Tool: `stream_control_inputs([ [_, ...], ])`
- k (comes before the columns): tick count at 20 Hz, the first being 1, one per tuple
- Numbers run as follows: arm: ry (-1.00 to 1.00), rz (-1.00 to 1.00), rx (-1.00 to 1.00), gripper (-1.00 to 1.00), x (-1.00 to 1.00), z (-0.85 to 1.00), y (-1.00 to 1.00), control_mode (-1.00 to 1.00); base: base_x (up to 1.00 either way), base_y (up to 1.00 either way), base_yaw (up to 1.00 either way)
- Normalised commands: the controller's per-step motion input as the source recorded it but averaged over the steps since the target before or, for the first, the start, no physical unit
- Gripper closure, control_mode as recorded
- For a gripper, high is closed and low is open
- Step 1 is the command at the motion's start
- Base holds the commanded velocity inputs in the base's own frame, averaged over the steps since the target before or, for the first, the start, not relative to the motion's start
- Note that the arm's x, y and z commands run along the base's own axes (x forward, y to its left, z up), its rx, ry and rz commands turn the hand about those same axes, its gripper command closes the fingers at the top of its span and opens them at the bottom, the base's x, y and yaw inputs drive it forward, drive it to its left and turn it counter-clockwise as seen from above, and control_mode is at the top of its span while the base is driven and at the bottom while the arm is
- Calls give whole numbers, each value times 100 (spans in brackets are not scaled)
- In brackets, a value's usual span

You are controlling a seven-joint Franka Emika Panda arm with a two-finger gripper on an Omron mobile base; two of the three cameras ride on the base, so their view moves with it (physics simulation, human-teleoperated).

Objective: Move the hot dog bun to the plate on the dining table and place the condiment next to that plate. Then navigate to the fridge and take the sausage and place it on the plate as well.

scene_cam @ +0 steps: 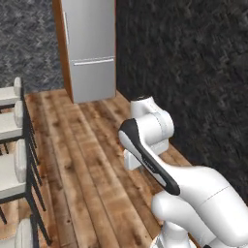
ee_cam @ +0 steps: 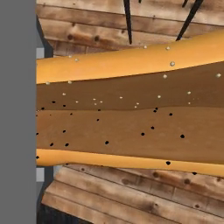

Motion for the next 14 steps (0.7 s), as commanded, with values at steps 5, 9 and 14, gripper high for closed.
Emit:
stream_control_inputs([
  [5, 0, 0, 0, 100, 0, 0, 0, 100, 100, -15, -5],
  [9, 0, 0, 0, 100, 0, 0, 0, 100, 100, -16, -3],
  [14, 0, 0, 0, 100, 0, 0, 0, 100, 100, 10, -2],
])
